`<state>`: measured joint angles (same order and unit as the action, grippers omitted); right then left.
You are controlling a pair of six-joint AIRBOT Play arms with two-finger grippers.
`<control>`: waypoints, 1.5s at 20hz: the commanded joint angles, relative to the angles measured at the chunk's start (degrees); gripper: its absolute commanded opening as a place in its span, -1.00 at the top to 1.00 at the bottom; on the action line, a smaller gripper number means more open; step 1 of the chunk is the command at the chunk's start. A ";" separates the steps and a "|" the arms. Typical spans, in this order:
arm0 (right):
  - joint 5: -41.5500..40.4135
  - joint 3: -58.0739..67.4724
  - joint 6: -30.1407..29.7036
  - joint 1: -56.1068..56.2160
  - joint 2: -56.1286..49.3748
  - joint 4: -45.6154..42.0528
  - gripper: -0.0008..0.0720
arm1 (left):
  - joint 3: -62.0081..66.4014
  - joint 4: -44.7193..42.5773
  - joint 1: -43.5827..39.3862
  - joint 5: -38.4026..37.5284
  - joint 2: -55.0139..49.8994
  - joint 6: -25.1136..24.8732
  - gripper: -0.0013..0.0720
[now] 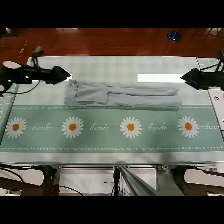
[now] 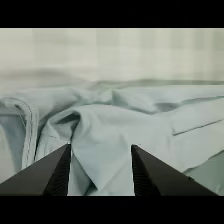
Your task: Fold the shirts.
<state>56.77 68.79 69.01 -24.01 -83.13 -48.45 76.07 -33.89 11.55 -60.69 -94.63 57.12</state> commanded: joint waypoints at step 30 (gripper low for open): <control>14.58 8.41 1.31 1.46 -19.93 4.04 0.94 | 6.36 -0.33 -1.90 -6.10 5.79 3.67 0.00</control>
<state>72.12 77.10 71.33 -23.92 -104.33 -47.35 82.37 -34.28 10.39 -66.43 -88.88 60.80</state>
